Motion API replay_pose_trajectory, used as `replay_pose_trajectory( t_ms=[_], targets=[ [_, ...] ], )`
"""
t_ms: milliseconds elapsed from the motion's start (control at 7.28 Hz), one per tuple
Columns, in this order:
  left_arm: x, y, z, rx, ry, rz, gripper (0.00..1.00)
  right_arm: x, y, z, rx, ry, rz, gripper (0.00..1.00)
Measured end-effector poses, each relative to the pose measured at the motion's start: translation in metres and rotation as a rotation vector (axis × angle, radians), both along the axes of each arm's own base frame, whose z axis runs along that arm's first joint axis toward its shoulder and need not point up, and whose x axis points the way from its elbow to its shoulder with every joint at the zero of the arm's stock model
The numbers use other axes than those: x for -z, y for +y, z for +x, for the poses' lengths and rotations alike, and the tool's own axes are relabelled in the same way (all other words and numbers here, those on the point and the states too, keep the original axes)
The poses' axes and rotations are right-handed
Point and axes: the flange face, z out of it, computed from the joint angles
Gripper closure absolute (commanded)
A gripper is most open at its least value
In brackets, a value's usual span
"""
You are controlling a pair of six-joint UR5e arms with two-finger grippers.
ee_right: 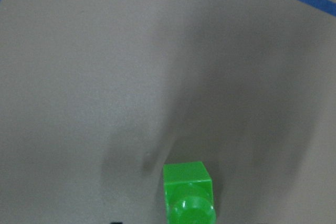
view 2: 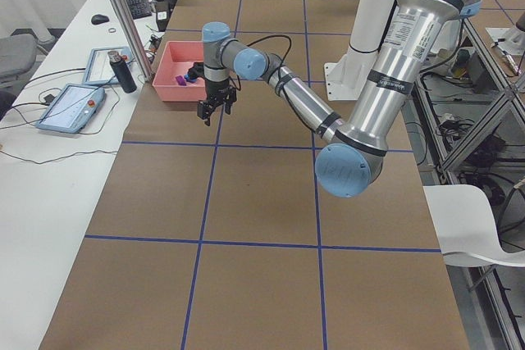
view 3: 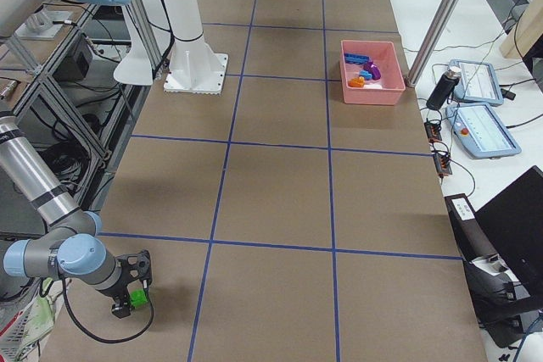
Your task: Put all blocks into box
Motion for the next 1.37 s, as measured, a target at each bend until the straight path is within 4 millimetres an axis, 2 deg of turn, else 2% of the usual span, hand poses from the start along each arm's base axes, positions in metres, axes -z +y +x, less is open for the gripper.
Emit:
replay_pose_trajectory(
  t_ms=[412,687,961,1099,1373],
  targets=[
    [-0.001,0.001,0.000,0.001,0.000,-0.004,0.00,-0.014,0.002,0.000,0.009,0.000,-0.017,0.55],
    [-0.001,0.001,0.001,0.001,0.001,-0.004,0.00,-0.018,0.007,0.000,0.020,-0.002,-0.021,1.00],
    [0.000,0.002,0.002,-0.005,0.013,-0.010,0.00,-0.019,0.003,0.000,0.022,-0.005,-0.014,1.00],
    [0.000,0.002,0.002,-0.009,0.019,-0.014,0.00,-0.018,-0.010,-0.001,0.022,-0.006,0.005,1.00],
    [0.000,0.003,0.002,-0.011,0.022,-0.017,0.00,-0.006,-0.060,-0.004,0.013,-0.034,0.073,1.00]
  ],
)
